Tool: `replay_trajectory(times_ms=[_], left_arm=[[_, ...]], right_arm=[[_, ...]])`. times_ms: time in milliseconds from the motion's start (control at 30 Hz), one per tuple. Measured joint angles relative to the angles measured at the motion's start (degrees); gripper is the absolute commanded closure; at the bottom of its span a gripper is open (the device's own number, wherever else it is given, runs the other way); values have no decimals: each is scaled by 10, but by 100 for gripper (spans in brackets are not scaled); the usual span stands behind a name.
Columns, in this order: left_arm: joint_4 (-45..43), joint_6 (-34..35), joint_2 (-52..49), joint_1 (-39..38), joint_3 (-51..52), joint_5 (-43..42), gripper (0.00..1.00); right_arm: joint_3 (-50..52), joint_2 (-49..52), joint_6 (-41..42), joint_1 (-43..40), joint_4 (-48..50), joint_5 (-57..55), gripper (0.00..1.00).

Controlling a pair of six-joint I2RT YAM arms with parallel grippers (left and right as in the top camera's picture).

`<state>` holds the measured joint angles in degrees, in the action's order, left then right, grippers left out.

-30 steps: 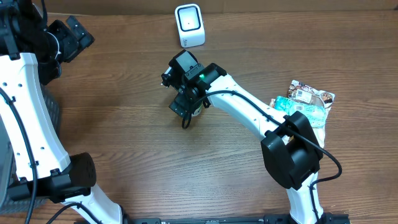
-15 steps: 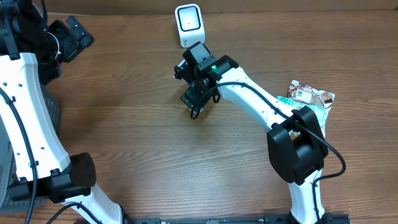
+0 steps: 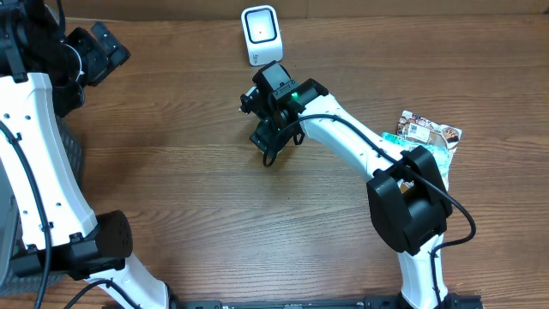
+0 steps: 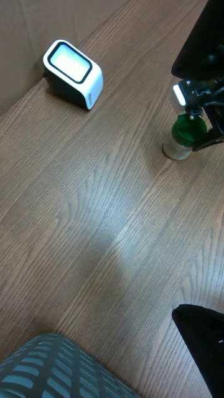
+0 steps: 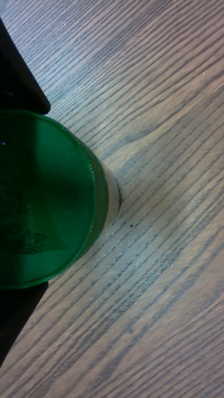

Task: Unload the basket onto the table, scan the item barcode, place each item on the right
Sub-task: 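Lift the jar up and toward the white scanner with the right gripper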

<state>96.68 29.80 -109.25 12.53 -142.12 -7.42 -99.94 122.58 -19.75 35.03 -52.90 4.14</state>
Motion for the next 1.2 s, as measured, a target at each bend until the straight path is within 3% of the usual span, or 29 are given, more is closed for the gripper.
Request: replay_trajectory(times_ms=[567, 867, 1033, 1200], left_arm=[[0, 0, 0, 0, 0, 0, 0], [0, 0, 0, 0, 0, 0, 0], [0, 0, 0, 0, 0, 0, 1], [0, 0, 0, 0, 0, 0, 0]], right_arm=[[10, 7, 0, 0, 26, 1, 21], [10, 9, 3, 0, 29, 2, 41], [9, 9, 38, 0, 32, 0, 63], [-1, 11, 128, 0, 18, 0, 65]])
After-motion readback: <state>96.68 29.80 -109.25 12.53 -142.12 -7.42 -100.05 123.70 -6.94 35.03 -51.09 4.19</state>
